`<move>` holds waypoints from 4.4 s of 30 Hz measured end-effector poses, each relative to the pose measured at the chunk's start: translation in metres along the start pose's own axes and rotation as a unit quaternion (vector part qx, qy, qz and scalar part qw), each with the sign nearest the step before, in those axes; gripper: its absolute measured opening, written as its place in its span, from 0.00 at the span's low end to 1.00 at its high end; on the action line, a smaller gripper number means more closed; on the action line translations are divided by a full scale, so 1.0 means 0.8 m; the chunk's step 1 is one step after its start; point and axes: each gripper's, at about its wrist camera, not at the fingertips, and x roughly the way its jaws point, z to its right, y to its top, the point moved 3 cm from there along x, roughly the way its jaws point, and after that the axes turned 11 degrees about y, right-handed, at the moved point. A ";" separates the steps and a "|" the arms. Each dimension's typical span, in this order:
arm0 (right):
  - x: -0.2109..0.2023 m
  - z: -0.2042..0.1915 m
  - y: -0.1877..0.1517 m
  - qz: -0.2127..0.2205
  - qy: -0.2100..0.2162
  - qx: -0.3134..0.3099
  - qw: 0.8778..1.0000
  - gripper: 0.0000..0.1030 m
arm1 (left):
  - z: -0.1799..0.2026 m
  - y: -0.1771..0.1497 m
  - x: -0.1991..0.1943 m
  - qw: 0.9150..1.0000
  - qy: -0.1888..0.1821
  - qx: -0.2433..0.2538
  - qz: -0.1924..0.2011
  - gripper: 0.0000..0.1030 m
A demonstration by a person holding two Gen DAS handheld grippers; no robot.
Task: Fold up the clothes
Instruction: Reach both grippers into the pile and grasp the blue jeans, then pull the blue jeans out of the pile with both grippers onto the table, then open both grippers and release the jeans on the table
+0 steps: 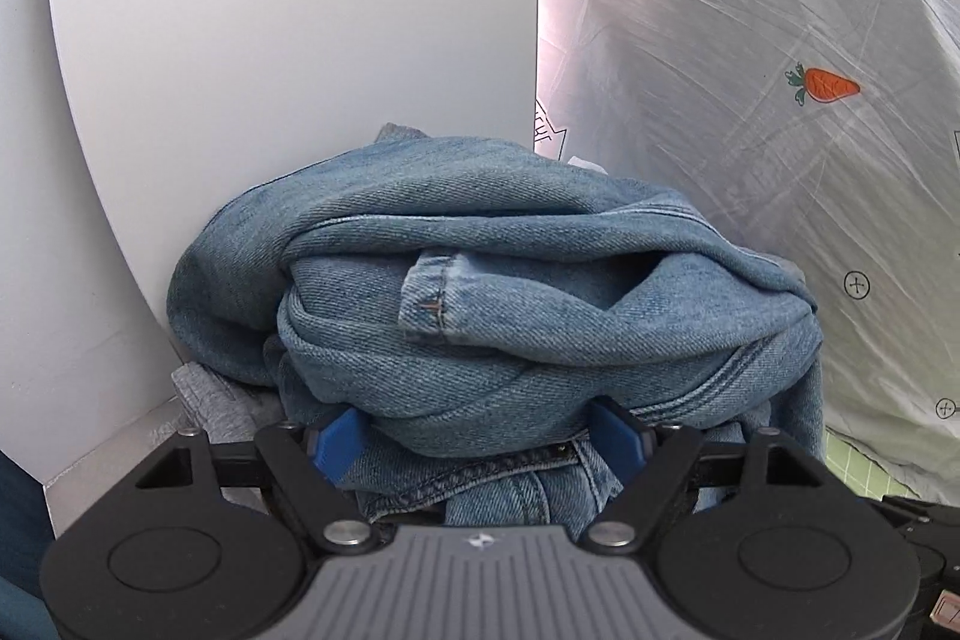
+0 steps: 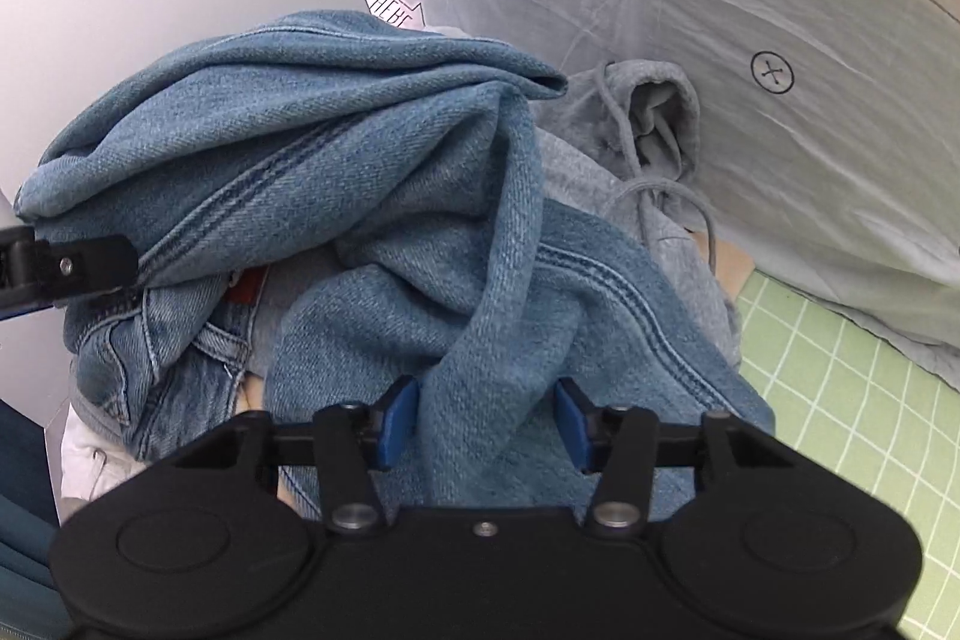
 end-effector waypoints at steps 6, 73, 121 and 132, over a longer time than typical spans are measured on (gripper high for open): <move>-0.004 -0.011 -0.008 0.007 -0.003 -0.037 0.999 0.12 | 0.004 0.000 0.002 1.000 -0.013 -0.009 0.005 0.58; -0.586 0.388 -0.538 0.116 -0.387 0.277 0.872 0.04 | 0.425 -0.466 -0.391 0.912 -0.278 0.293 -0.073 0.03; -0.366 0.502 -0.471 0.044 -0.348 0.388 0.852 0.98 | 0.322 -0.352 -0.156 0.957 -0.105 0.213 -0.166 0.57; -0.359 0.615 -0.376 0.024 -0.372 0.334 0.866 0.89 | 0.413 -0.335 -0.157 0.954 -0.139 0.229 -0.131 0.57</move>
